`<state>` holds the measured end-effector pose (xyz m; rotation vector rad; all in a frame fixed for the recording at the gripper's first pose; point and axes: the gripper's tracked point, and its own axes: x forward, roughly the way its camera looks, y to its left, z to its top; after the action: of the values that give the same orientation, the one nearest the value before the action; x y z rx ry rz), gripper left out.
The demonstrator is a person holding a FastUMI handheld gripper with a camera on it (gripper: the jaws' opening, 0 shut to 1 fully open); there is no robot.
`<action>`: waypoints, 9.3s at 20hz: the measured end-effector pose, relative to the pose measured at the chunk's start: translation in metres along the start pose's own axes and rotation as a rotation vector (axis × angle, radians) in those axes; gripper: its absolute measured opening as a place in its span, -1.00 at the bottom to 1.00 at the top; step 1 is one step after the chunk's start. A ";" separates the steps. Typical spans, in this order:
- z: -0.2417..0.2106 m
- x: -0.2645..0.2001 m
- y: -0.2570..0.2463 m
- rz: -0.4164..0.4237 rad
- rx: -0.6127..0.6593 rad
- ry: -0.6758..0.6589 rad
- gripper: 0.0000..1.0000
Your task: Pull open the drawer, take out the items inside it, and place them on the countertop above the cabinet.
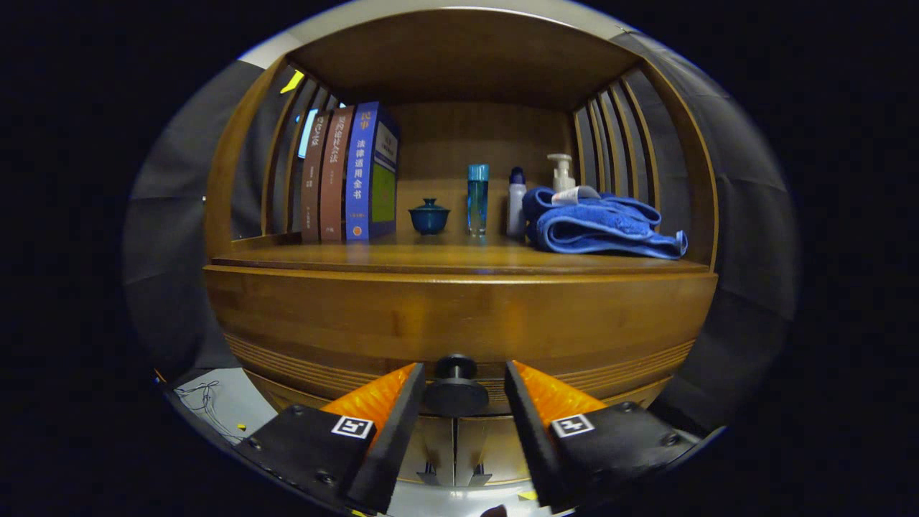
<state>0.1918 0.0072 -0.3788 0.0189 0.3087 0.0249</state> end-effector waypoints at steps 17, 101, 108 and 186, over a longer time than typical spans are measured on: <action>-0.020 -0.088 -0.006 -0.025 0.090 0.018 -0.23; 0.160 -0.073 -0.015 0.129 0.147 0.904 -0.32; 0.158 0.019 -0.017 0.058 0.059 0.901 -0.32; 0.033 -0.108 -0.020 -0.003 -0.034 -0.076 0.99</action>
<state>0.0992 -0.0160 -0.3152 -0.0139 0.2327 0.0268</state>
